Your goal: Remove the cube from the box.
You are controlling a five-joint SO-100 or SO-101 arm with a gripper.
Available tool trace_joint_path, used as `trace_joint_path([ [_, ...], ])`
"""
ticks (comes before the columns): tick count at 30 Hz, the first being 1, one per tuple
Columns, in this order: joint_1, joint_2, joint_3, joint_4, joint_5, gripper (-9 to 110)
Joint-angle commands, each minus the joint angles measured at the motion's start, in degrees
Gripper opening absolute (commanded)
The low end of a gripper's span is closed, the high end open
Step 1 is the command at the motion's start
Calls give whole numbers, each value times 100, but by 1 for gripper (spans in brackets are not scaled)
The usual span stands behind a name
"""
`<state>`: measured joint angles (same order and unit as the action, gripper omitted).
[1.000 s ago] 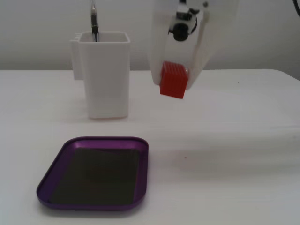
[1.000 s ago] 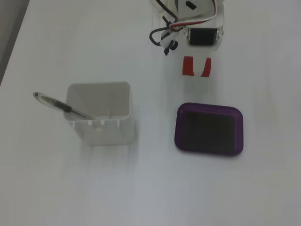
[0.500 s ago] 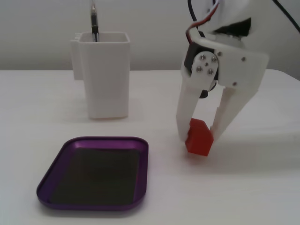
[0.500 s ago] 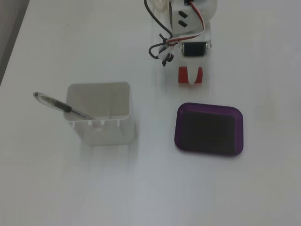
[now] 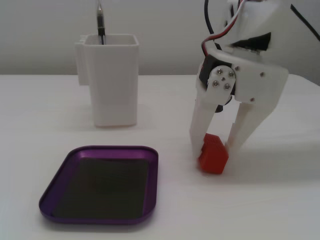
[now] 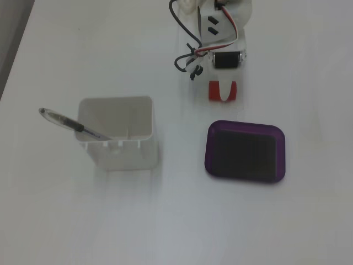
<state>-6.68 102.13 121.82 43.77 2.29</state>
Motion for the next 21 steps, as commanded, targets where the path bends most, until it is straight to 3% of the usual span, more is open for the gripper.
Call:
trace_joint_path([
  [1, 35, 378, -35, -44, -35, 0],
  [16, 35, 378, 62, -53, -35, 0],
  [21, 35, 369, 62, -9, -35, 8],
])
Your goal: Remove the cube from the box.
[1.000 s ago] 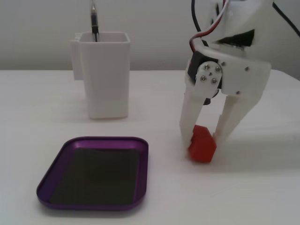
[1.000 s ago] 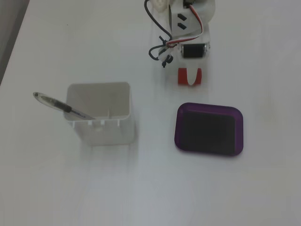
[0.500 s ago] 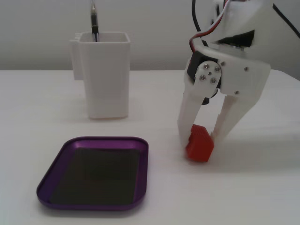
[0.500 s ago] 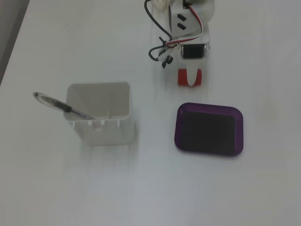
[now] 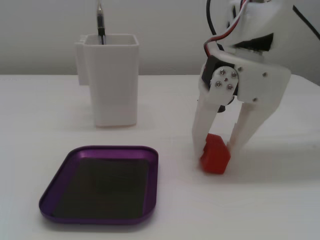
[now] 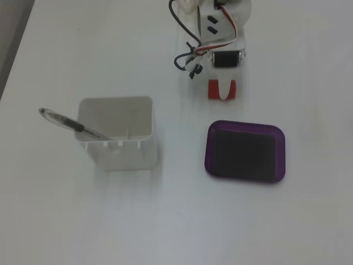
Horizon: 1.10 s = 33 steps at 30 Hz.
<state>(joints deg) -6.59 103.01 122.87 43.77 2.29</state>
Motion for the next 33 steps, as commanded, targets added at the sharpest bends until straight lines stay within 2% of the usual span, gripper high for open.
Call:
trace_joint_path([
  [1, 26, 281, -44, 0, -35, 10],
  [6, 26, 360, -53, 9, -26, 16],
  [14, 62, 721, -158, 492, -26, 16],
  [25, 70, 3340, 378, 932, -448, 16],
  [33, 79, 5449, 1731, 1081, -439, 15],
])
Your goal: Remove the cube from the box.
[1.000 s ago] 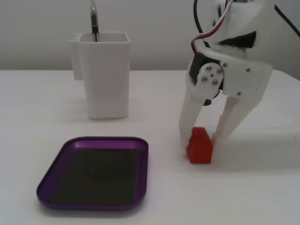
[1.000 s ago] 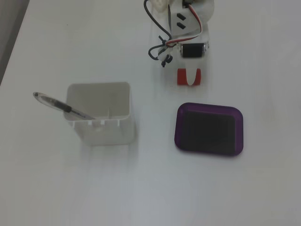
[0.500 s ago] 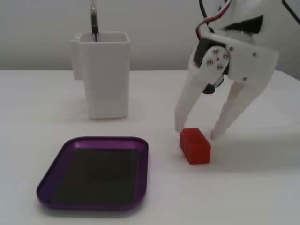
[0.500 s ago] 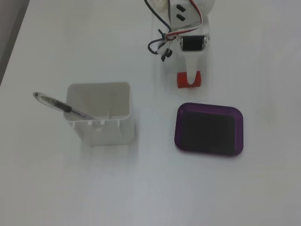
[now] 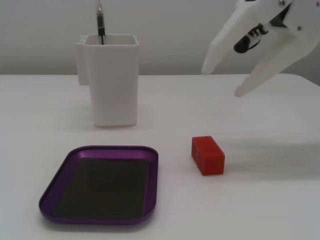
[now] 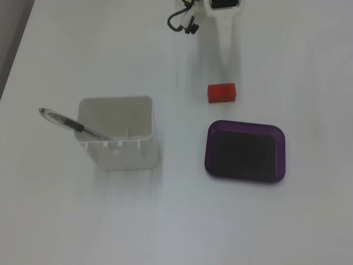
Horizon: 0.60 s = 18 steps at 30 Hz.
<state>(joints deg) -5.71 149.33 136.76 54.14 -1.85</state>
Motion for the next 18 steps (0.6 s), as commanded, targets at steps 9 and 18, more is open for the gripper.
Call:
trace_joint_path([
  [9, 0, 3322, 2347, 53, -26, 15],
  [18, 0, 4966, 3806, 220, 448, 15],
])
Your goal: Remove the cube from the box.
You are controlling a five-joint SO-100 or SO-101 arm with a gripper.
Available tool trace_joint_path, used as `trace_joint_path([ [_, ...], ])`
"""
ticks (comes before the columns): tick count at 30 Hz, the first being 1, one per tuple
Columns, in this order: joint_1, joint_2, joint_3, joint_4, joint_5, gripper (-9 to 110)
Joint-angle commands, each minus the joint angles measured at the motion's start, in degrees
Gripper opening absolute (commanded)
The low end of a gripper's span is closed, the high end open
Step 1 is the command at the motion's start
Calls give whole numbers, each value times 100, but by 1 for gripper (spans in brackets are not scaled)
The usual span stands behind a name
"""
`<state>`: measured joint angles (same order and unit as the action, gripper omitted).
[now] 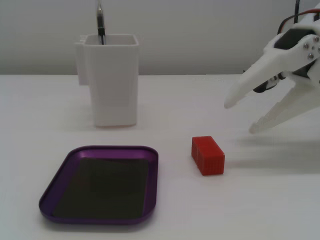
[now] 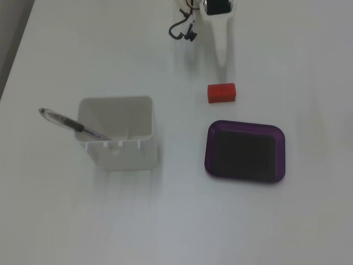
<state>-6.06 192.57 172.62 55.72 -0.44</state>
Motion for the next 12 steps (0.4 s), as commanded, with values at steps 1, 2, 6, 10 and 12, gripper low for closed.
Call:
trace_joint_path([
  [1, 35, 606, 255, 62, 457, 15],
  [2, 35, 589, 272, 62, 545, 15],
  [6, 35, 545, 378, 62, 598, 15],
  [10, 35, 545, 562, 53, 589, 15],
  [12, 35, 545, 598, 53, 580, 11],
])
